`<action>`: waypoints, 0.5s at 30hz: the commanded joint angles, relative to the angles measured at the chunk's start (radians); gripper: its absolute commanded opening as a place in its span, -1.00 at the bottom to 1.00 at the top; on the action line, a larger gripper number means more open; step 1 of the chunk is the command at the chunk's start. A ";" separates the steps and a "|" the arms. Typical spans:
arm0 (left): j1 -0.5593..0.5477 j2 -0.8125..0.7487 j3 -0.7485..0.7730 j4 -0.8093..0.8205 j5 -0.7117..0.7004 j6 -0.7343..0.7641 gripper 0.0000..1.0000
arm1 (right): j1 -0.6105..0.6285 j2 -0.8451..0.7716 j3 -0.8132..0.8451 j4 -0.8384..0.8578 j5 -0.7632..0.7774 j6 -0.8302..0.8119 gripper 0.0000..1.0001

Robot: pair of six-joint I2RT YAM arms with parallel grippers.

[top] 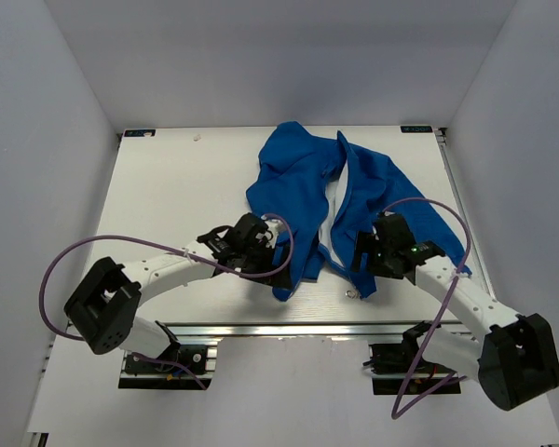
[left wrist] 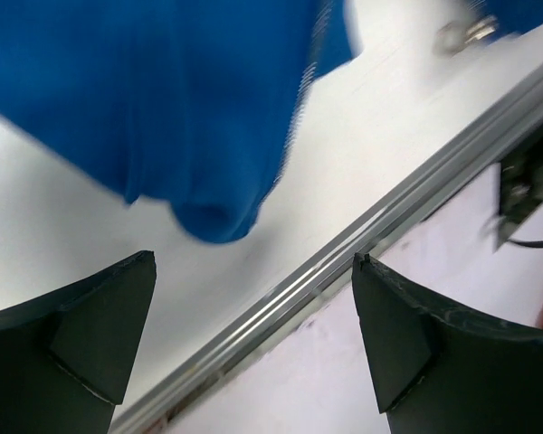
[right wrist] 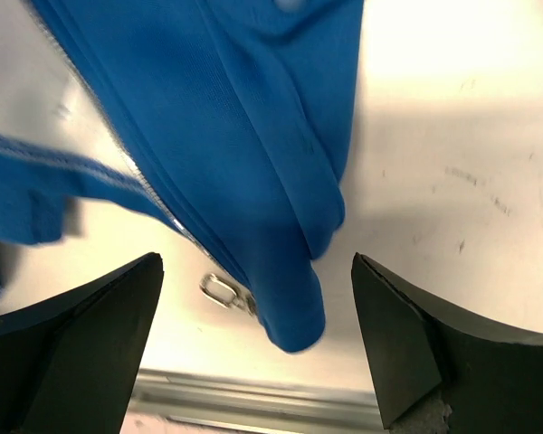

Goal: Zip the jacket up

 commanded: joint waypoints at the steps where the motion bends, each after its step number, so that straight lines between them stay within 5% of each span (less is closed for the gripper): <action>1: -0.001 -0.001 -0.002 -0.061 -0.035 0.002 0.96 | 0.010 0.015 -0.004 -0.030 -0.022 -0.037 0.79; 15: -0.002 -0.013 -0.026 -0.133 -0.059 0.039 0.83 | 0.121 0.152 0.044 -0.081 -0.038 -0.130 0.49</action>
